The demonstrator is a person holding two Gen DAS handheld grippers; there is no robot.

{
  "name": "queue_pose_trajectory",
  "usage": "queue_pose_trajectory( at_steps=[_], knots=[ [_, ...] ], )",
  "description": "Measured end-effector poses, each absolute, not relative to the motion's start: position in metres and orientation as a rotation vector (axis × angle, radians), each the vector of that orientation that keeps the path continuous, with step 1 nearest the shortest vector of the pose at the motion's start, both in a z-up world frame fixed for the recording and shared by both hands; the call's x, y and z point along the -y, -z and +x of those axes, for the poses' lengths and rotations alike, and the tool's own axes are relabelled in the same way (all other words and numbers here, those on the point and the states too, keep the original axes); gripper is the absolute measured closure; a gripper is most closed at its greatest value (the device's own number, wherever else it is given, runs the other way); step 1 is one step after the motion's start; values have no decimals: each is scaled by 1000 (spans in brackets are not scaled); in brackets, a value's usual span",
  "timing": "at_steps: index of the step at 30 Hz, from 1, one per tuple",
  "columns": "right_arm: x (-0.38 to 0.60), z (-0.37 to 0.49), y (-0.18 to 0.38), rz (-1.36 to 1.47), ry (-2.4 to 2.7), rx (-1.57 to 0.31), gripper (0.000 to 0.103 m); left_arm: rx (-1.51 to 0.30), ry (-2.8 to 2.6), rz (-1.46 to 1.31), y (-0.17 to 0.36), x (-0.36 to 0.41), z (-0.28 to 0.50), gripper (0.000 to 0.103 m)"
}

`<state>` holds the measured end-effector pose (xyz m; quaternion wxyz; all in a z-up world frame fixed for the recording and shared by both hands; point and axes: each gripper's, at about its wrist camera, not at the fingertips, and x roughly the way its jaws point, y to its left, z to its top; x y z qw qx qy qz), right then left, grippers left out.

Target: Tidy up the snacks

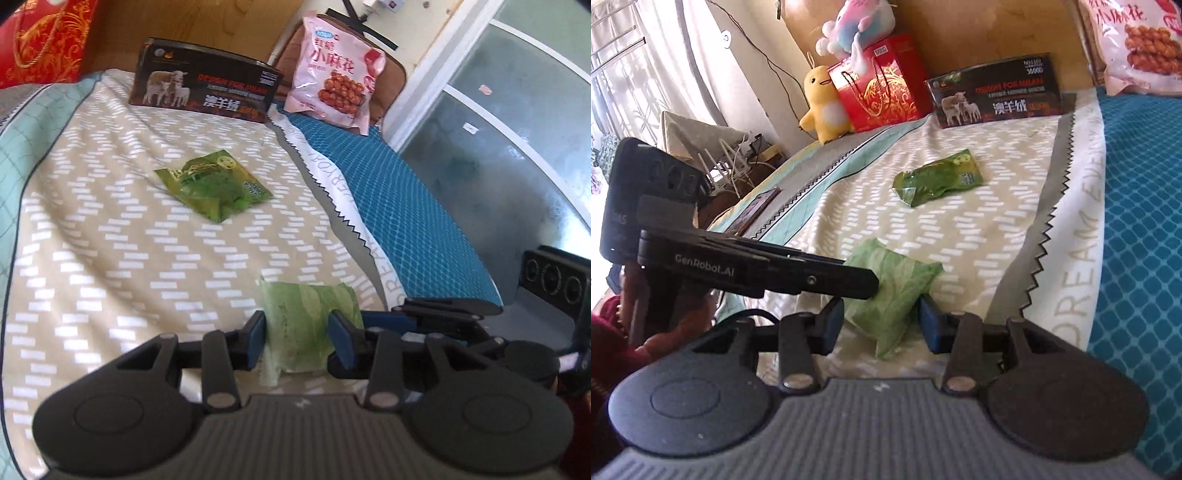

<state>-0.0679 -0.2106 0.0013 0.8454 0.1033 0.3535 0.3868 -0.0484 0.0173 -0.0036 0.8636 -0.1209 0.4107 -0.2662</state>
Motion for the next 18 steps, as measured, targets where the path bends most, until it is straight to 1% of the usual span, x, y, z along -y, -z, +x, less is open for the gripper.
queue_pose_trajectory(
  at_steps=[6,10,11,14,18],
  knots=[
    [221,-73,2,245,-763,-706,55,-838,430,-247,-1,-23,-62,63],
    [224,-80,3,252,-719,-685,54,-810,358,-246,-2,-29,-77,56],
    [225,-82,4,257,-709,-680,54,-806,345,-253,-1,-31,-79,56],
    [229,-85,6,288,-692,-669,49,-797,315,-264,-1,-34,-84,55],
    [229,-88,8,316,-681,-671,48,-787,285,-250,-1,-35,-87,52]
  ],
)
